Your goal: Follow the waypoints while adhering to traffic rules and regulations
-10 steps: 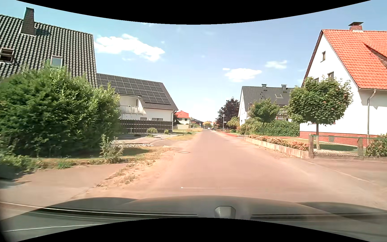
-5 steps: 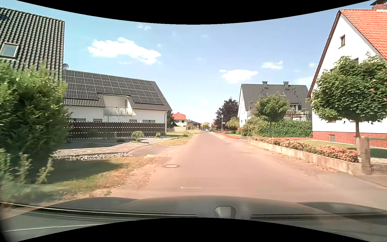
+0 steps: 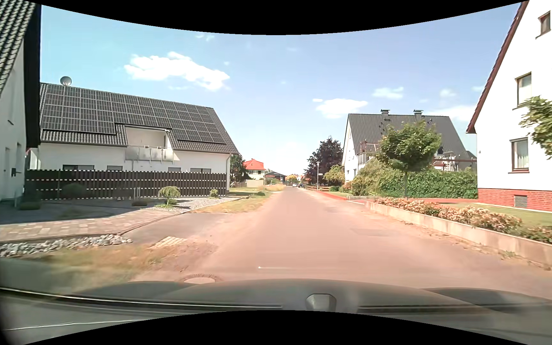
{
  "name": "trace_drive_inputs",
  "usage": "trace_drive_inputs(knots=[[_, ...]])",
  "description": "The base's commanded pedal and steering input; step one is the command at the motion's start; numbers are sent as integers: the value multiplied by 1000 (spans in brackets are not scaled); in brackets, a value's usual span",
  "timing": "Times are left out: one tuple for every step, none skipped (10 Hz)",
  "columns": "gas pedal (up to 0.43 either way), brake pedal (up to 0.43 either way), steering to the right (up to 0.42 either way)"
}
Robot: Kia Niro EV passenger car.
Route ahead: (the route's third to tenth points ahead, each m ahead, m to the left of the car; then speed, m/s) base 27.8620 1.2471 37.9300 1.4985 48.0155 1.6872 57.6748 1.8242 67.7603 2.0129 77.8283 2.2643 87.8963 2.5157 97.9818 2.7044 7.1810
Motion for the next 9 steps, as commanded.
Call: trace_drive_inputs(knots=[[157, 6, 10], [157, 6, 10], [157, 6, 10], [157, 6, 10], [150, 6, 10], [138, 6, 10], [138, 6, 9], [138, 6, 8], [130, 6, 8]])
